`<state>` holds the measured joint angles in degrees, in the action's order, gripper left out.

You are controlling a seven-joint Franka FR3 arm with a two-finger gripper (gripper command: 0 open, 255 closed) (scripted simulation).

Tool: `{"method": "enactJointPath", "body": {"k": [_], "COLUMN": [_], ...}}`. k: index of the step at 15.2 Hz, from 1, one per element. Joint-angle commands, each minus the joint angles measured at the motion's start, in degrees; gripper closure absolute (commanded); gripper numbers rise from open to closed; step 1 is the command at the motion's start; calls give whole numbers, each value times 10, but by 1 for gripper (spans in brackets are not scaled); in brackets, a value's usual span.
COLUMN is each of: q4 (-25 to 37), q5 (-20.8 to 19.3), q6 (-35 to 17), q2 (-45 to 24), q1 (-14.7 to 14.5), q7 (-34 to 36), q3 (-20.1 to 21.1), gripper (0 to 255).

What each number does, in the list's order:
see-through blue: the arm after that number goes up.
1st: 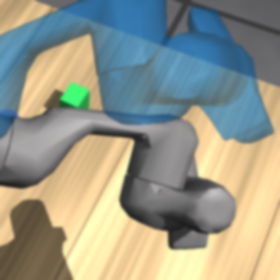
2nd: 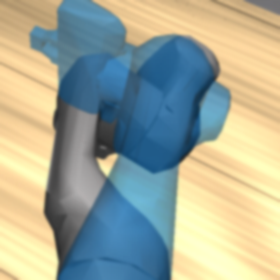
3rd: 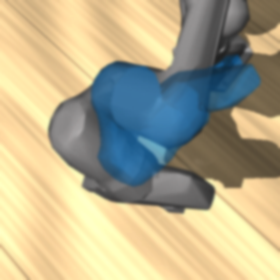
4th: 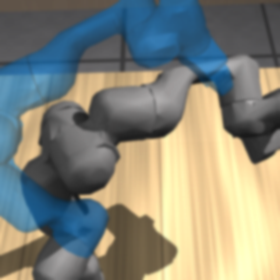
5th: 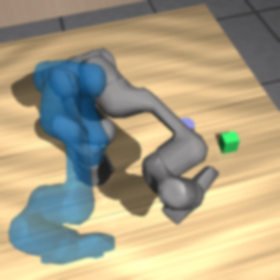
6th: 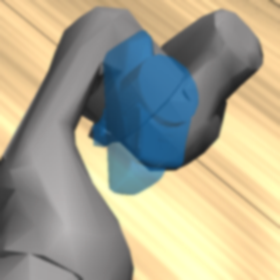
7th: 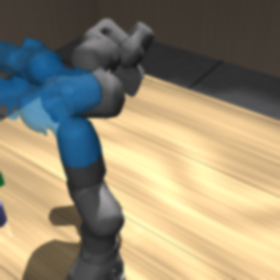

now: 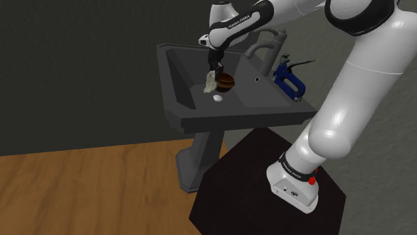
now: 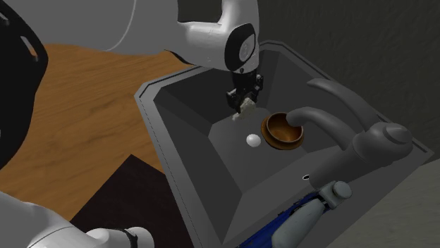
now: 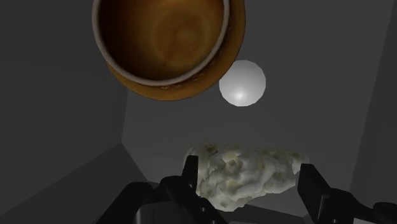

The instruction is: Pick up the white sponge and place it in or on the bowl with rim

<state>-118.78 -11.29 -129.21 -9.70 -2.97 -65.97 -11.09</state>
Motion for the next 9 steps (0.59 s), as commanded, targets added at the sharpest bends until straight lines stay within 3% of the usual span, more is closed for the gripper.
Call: {"method": "enactJointPath", "body": {"k": [1, 9], "q4": [7, 37], "q5": [0, 3], "q6": [16, 63], "q2": [9, 29], "q1": [0, 6], "q7": [-4, -25], "q3": [0, -5], "gripper": [255, 255]}}
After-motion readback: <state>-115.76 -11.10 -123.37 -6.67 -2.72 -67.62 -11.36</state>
